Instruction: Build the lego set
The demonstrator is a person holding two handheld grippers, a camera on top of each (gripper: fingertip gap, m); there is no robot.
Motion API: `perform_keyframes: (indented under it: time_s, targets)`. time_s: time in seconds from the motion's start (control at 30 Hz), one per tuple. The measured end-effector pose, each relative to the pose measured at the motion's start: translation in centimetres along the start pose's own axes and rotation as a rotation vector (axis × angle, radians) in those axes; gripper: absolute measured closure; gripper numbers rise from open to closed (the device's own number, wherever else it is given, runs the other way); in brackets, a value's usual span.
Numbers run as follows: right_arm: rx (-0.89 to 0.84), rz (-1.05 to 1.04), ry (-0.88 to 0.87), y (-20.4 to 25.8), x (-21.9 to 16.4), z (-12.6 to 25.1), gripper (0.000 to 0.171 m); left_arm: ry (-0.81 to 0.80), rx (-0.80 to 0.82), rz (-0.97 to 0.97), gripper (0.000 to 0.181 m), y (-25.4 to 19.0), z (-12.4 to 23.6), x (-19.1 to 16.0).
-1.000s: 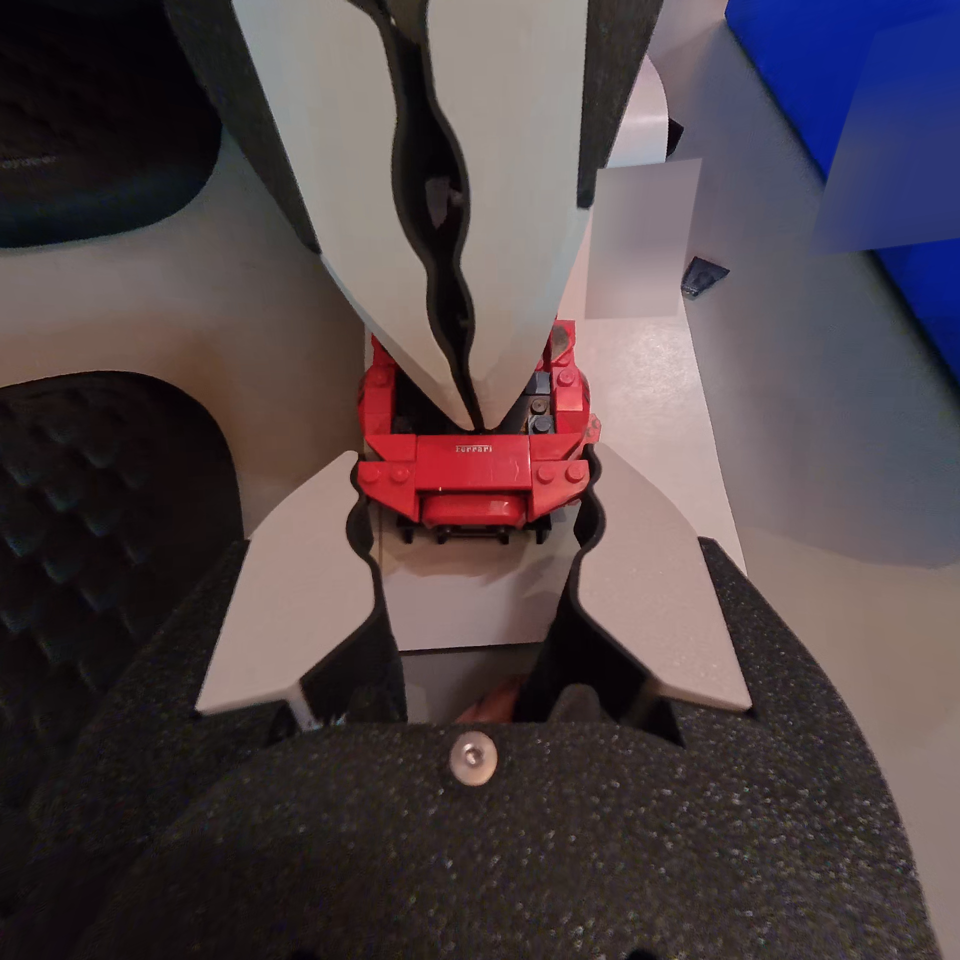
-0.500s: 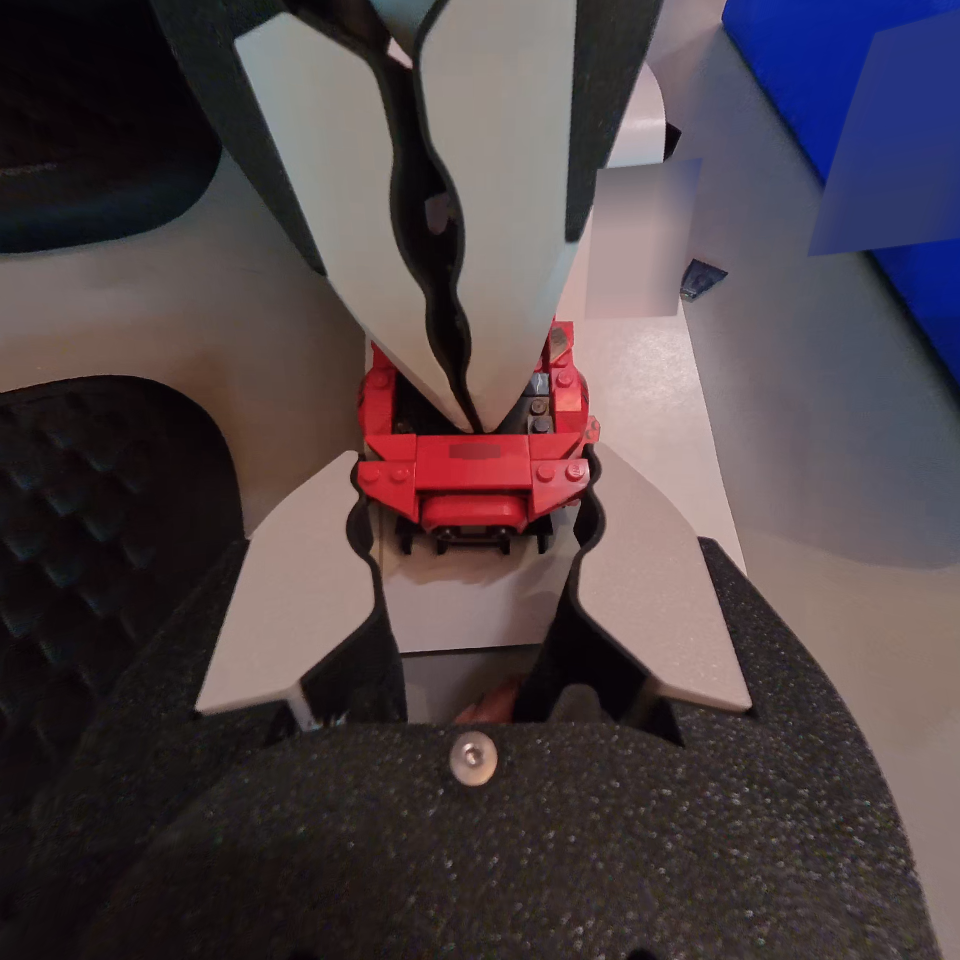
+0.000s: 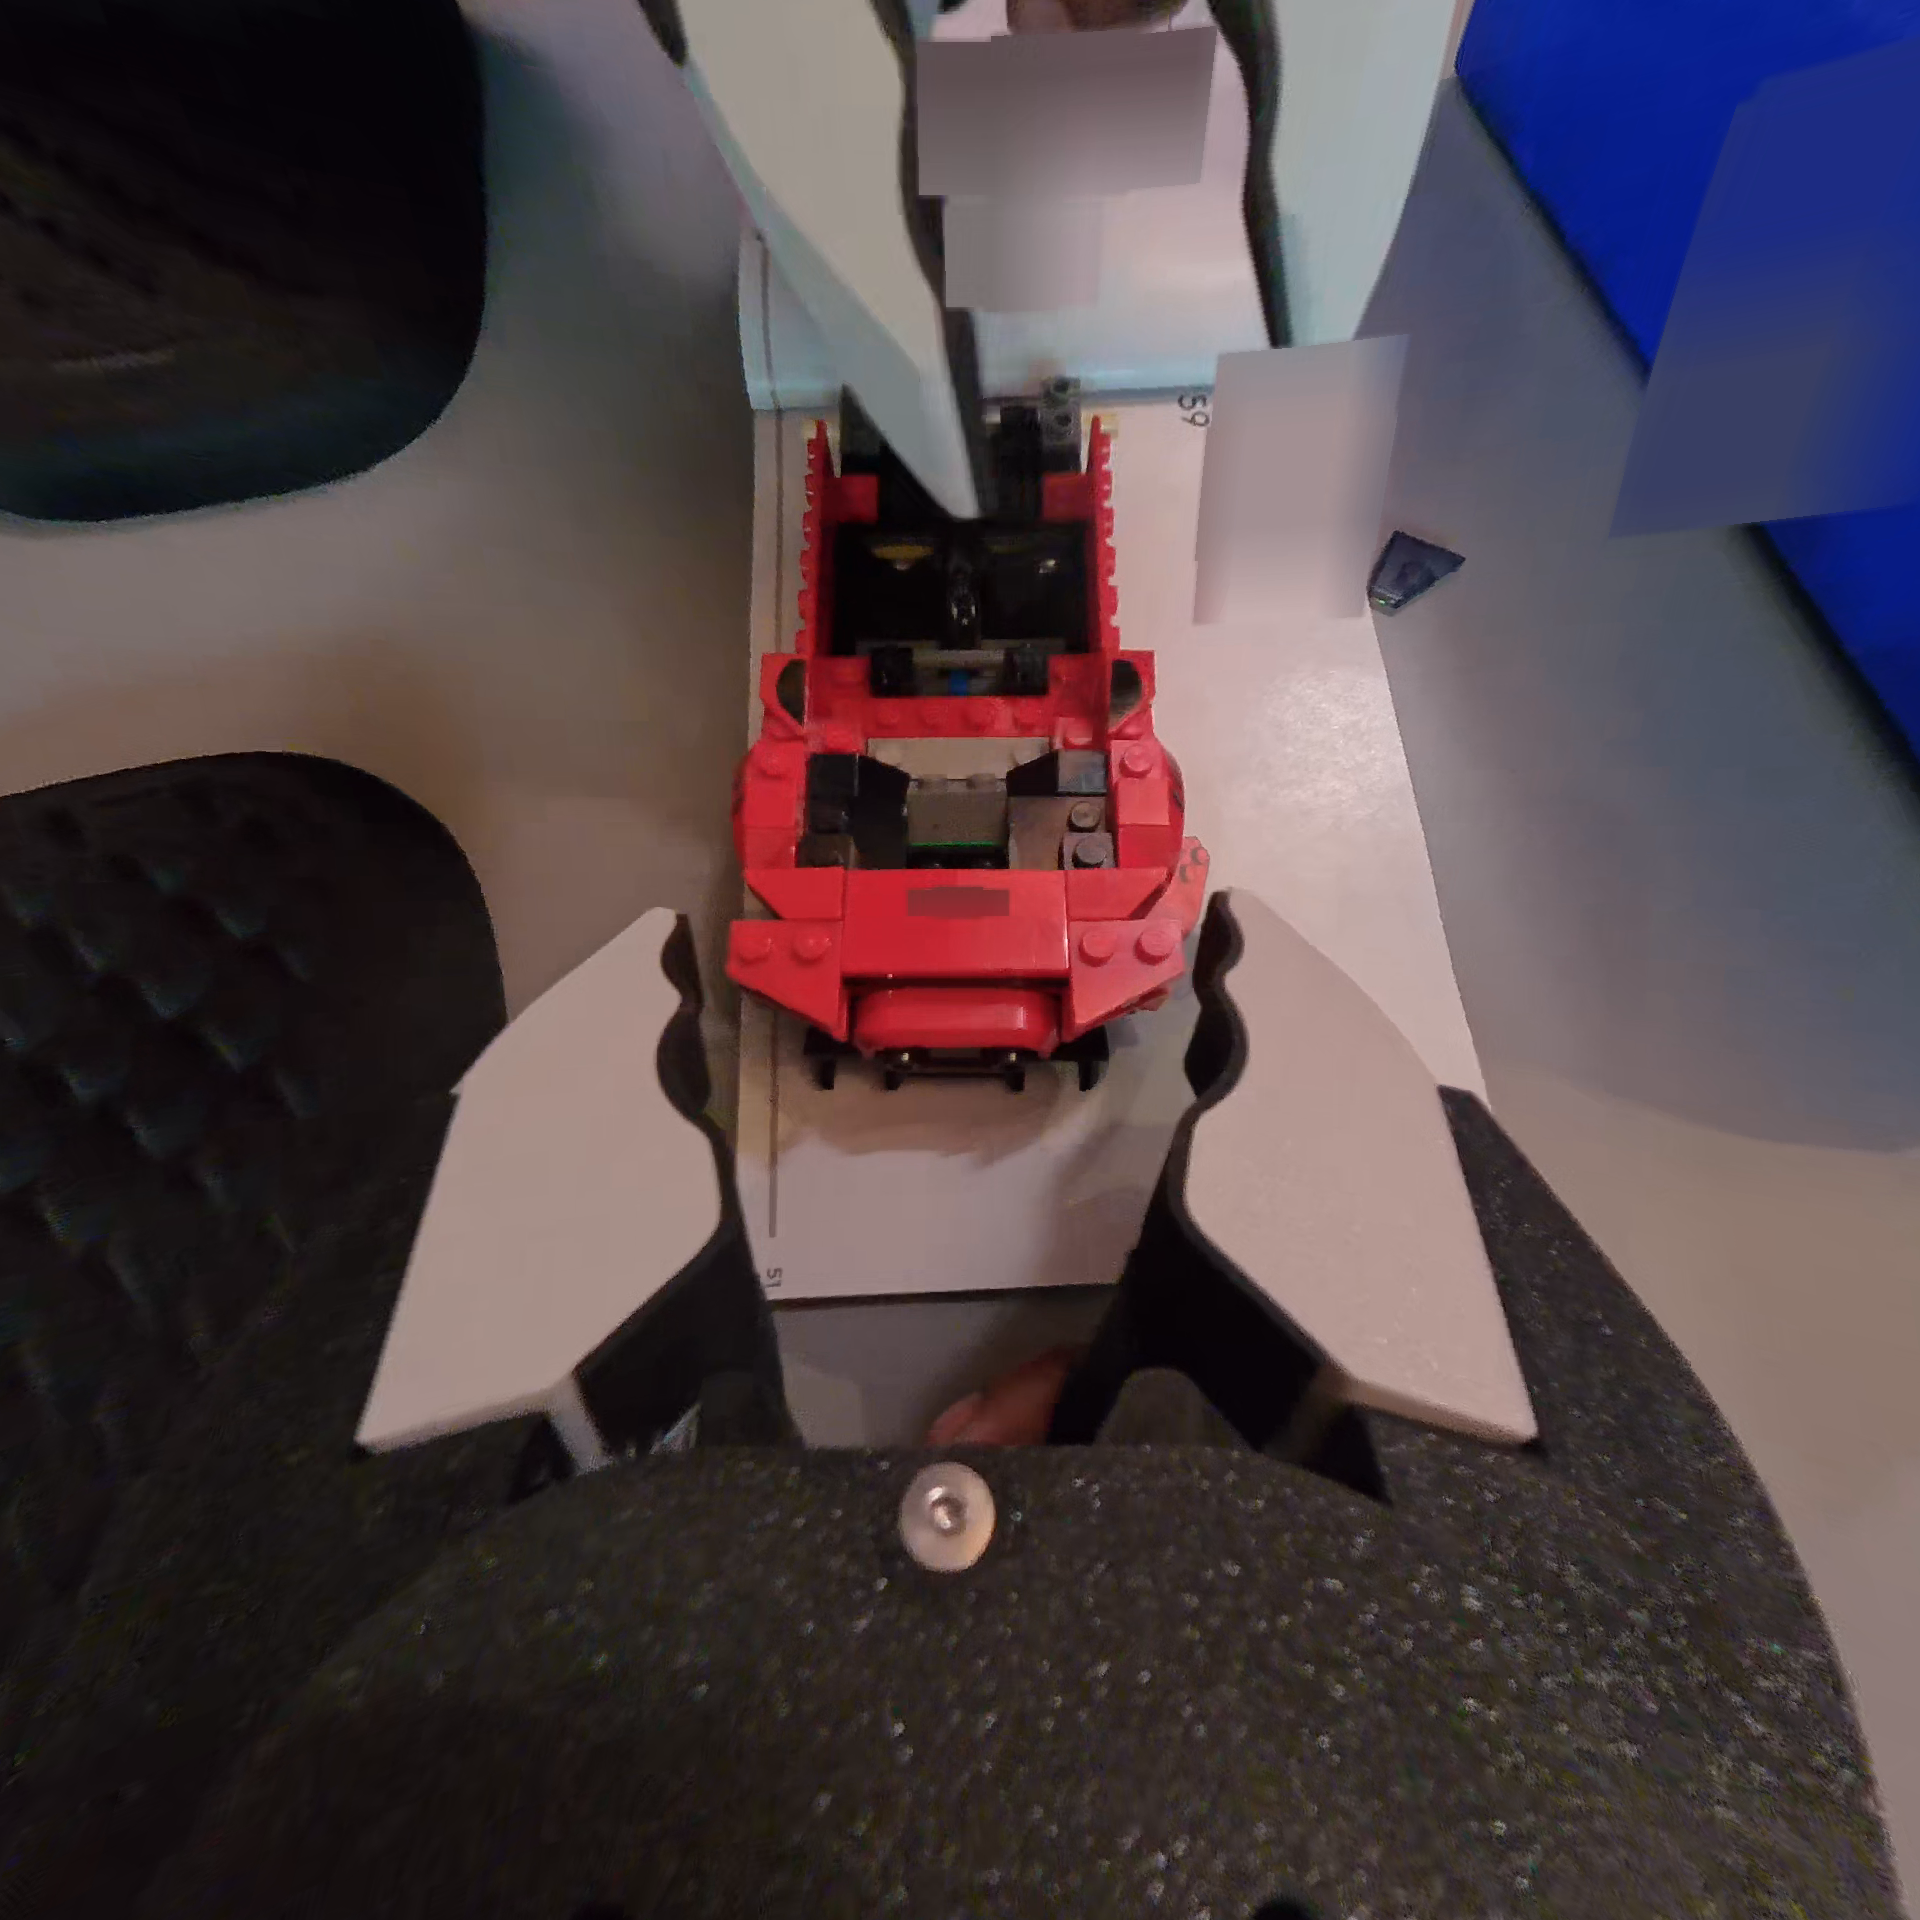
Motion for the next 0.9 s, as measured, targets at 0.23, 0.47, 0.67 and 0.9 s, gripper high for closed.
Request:
perform_keyframes:
  time_s: [0.23,0.47,0.67,0.9]
  targets:
    - [0.115,-0.041,-0.284,0.9,3.3,3.3,0.065,-0.308,0.118,0.195,0.08,-0.2,3.2,4.5]
    - [0.183,-0.141,-0.438,0.2,4.2,6.4,0.072,-0.598,0.369,0.329,0.104,0.1,6.3,3.4]
    - [0.08,-0.036,-0.079,0.7,0.1,2.1,0.076,-0.309,0.223,0.254,0.11,-2.5,2.2,1.4]
    - [-0.024,0.013,0.018,-0.2,-0.8,0.6,0.096,-0.113,0.121,0.261,0.109,-4.2,-0.3,-1.4]
Point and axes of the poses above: each gripper's, where its closed fingertips meet, z back along the fingers, x out of its top, y = z × x across the jaws, the point moved 1 cm from there along z, back along the fingers, and after that the axes turned 4 degrees about -z, right-handed, at the moved point
